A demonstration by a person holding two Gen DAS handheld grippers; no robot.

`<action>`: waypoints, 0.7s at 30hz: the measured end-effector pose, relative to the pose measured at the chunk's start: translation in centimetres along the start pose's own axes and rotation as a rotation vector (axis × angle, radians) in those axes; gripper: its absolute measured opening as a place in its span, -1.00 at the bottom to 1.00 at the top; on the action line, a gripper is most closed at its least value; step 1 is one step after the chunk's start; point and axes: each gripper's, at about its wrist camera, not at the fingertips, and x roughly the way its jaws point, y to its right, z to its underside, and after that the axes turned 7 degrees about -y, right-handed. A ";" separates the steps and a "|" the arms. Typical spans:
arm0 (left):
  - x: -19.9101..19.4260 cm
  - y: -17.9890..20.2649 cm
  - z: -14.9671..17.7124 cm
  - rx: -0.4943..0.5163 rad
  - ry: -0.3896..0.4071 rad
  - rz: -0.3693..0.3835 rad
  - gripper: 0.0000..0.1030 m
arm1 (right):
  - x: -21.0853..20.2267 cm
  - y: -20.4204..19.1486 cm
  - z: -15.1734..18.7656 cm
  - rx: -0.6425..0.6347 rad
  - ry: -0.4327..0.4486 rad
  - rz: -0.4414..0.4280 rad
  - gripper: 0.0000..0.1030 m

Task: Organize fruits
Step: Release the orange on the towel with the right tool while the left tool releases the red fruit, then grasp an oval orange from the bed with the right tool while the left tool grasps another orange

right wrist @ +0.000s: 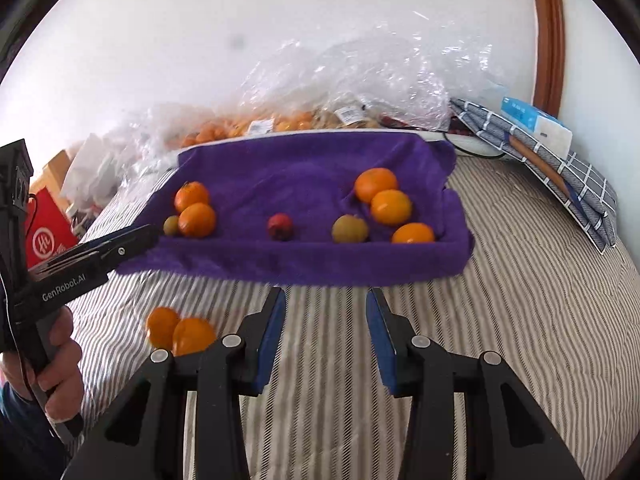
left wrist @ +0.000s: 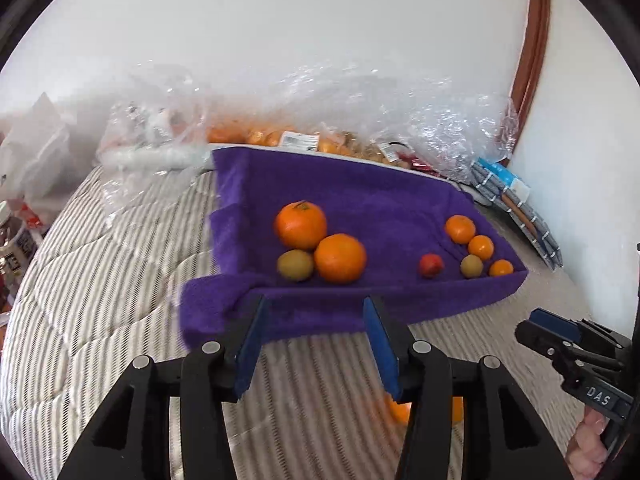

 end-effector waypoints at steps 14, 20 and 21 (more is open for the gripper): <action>-2.3 -4.2 2.1 -0.085 0.030 -0.082 -0.07 | 1.7 -5.6 1.6 -0.013 -0.072 -0.122 -0.22; -2.1 -4.1 2.1 -0.091 0.016 -0.110 -0.01 | 2.1 -5.6 1.4 -0.009 -0.080 -0.132 -0.22; -2.0 -4.2 2.1 -0.098 0.011 -0.114 -0.01 | 2.0 -5.6 1.4 -0.014 -0.079 -0.128 -0.22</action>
